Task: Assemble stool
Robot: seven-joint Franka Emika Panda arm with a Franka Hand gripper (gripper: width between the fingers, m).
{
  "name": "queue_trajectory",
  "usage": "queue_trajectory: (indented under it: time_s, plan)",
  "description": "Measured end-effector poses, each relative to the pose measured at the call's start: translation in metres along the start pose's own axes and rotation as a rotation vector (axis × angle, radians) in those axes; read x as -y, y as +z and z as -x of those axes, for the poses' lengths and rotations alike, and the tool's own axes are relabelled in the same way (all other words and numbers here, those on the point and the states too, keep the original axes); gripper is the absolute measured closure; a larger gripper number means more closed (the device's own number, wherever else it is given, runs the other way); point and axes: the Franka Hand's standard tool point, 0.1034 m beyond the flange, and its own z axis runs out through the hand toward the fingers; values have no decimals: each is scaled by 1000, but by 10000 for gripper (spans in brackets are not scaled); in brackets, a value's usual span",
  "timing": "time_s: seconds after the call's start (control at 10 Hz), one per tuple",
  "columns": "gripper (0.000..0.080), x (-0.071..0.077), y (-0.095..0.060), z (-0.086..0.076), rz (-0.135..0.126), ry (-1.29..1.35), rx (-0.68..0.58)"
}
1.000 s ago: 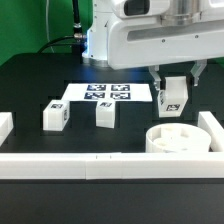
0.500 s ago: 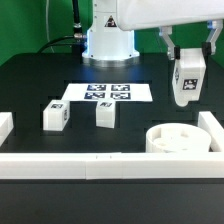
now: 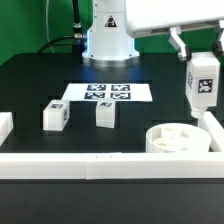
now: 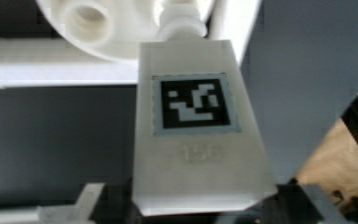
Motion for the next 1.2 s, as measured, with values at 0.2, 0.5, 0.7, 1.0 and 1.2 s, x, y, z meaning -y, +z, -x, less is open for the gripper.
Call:
queue_trajectory:
  time_s: [0.2,0.5,0.7,1.0,1.2]
  plan:
    - [468,-2,2,3,2,4,-12]
    - [468,-2,12,8,2,-51,-3]
    - [468,-1,20,12,1,-84,6]
    - [468,-1,20,13,0,-86,8]
    - [468,0,25,16,-2,-110,19]
